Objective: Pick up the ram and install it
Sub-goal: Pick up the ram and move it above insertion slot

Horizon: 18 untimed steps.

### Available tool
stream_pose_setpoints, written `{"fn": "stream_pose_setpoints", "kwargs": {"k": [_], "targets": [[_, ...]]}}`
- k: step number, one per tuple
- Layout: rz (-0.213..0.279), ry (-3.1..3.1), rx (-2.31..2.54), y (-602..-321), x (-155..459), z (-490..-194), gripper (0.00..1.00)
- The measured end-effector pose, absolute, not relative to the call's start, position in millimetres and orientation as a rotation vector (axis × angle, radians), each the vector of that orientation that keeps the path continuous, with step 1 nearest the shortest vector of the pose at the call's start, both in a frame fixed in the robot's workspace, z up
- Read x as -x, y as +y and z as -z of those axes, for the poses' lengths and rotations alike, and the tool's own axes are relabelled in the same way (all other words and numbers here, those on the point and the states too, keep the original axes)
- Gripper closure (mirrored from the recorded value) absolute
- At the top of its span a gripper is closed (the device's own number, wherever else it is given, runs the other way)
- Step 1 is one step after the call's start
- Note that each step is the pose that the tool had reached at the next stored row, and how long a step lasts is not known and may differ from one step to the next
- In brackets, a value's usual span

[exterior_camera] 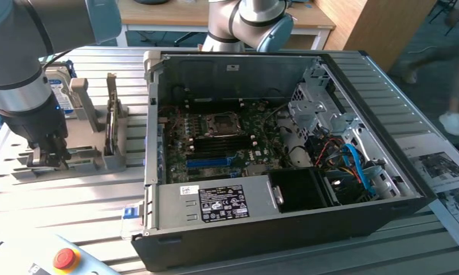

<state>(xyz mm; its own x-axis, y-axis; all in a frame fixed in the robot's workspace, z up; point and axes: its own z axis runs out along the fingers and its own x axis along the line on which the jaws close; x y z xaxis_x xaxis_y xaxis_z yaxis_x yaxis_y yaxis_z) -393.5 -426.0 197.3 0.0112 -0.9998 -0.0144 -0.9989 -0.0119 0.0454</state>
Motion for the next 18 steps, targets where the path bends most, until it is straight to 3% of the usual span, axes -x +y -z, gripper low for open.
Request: {"fn": "stream_pose_setpoints", "kwargs": {"k": [7,8,18], "targets": [[0.066,-2.193,-2.218,-426.0,393.5,-197.3,0.71],[0.066,-2.193,-2.218,-426.0,393.5,-197.3,0.78],[0.066,-2.193,-2.218,-426.0,393.4,-201.2,0.78]]}}
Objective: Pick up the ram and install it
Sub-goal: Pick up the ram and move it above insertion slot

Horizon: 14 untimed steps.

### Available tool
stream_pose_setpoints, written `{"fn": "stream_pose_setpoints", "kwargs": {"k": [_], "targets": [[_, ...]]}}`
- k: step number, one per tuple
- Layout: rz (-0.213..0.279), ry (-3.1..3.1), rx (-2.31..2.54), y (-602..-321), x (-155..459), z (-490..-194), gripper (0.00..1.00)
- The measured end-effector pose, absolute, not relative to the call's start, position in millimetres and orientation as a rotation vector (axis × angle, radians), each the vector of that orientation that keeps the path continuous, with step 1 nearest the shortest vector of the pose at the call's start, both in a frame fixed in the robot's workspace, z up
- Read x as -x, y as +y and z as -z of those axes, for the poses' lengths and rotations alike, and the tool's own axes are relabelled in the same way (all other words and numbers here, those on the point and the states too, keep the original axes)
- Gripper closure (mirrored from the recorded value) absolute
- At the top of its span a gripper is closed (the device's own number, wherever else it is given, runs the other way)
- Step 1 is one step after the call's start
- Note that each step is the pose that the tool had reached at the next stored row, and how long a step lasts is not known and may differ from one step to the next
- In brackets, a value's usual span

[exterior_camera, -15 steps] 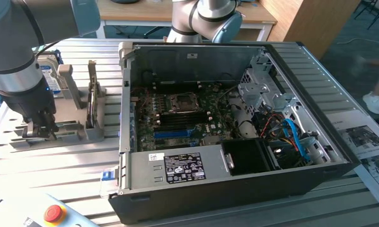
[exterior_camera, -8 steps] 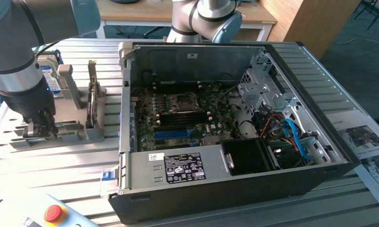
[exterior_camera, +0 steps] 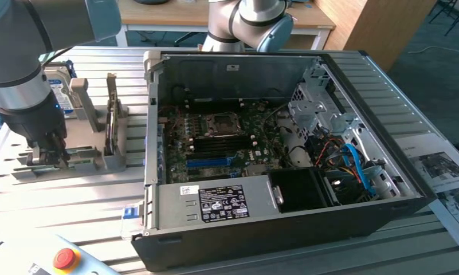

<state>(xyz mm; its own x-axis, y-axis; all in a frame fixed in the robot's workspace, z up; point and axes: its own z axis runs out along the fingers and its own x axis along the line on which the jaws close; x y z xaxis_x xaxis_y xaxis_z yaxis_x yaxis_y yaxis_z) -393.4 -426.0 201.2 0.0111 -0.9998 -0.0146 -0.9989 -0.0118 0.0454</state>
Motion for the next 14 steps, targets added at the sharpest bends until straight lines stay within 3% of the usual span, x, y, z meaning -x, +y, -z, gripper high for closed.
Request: {"fn": "stream_pose_setpoints", "kwargs": {"k": [14], "targets": [[0.070,-2.191,-2.216,-426.0,389.8,-201.4,0.78]]}}
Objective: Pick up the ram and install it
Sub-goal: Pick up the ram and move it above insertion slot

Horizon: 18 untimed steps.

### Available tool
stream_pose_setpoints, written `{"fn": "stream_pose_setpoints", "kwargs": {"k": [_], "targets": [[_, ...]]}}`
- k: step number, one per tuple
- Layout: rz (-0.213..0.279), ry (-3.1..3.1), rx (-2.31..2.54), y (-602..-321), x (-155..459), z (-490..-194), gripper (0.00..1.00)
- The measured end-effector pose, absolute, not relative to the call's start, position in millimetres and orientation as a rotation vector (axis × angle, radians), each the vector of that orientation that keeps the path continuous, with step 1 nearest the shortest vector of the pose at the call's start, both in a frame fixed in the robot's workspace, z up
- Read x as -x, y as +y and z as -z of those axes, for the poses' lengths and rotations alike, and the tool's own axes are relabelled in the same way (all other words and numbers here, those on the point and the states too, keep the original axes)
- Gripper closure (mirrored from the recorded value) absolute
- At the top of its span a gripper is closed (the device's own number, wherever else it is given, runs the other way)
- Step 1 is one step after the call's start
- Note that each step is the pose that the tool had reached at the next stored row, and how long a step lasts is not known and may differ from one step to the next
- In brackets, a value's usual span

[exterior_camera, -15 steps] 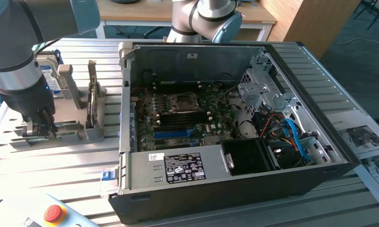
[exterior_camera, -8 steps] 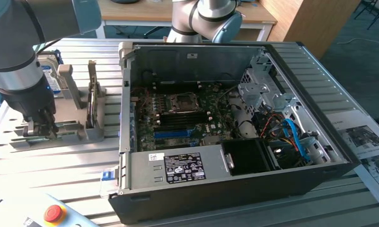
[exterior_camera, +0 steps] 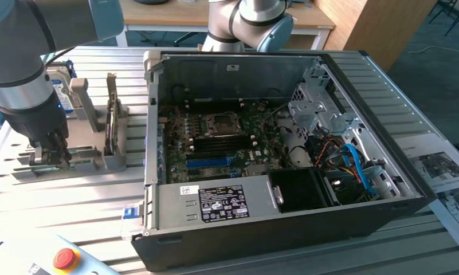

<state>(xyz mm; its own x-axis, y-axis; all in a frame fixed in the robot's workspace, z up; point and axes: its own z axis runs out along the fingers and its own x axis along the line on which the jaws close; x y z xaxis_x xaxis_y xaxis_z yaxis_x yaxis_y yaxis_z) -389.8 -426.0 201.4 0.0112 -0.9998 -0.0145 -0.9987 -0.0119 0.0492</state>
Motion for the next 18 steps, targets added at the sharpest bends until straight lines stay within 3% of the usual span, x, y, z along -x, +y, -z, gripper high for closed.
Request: {"fn": "stream_pose_setpoints", "kwargs": {"k": [18], "targets": [[0.070,-2.191,-2.216,-427.4,389.8,-201.4,0.78]]}}
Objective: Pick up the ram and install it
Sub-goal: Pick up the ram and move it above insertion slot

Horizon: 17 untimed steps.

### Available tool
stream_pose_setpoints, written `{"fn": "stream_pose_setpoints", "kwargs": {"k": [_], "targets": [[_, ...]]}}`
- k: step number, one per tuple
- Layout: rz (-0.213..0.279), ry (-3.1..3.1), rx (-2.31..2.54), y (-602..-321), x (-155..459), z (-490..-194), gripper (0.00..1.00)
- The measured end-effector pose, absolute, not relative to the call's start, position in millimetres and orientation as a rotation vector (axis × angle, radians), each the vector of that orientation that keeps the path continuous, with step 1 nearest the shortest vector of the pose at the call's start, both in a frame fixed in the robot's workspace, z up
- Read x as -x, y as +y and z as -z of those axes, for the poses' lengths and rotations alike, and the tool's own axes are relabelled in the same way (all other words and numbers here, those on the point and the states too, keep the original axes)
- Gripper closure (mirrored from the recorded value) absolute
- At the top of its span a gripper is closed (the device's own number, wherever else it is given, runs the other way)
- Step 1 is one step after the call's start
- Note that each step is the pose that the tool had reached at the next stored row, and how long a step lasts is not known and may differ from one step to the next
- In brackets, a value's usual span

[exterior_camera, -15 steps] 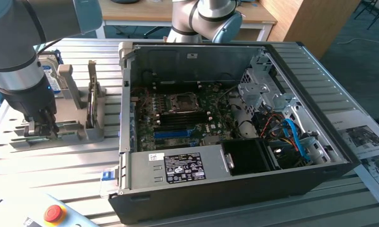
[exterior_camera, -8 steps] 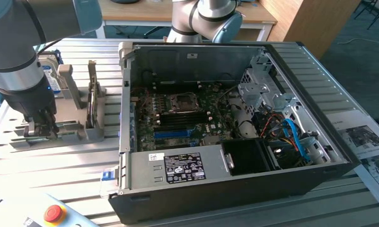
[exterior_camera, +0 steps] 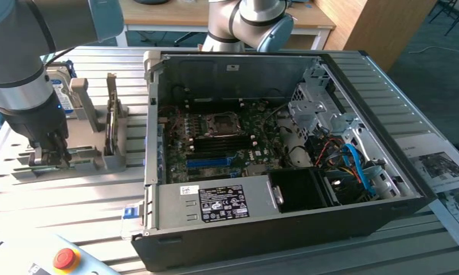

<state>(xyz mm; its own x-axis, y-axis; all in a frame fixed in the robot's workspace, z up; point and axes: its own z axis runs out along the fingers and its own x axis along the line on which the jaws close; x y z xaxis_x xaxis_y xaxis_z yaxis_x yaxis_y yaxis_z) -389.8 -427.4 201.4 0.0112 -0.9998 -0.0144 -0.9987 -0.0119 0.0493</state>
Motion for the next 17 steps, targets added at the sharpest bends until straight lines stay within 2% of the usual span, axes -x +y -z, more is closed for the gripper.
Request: {"fn": "stream_pose_setpoints", "kwargs": {"k": [7,8,9,11,17], "targets": [[0.070,-2.191,-2.216,-427.4,389.8,-201.4,0.78],[0.070,-2.191,-2.216,-427.4,389.8,-201.4,0.79],[0.070,-2.191,-2.216,-427.4,389.8,-201.4,0.85],[0.070,-2.191,-2.216,-427.4,389.8,-201.4,0.88],[0.070,-2.191,-2.216,-427.4,389.8,-201.4,0.88]]}}
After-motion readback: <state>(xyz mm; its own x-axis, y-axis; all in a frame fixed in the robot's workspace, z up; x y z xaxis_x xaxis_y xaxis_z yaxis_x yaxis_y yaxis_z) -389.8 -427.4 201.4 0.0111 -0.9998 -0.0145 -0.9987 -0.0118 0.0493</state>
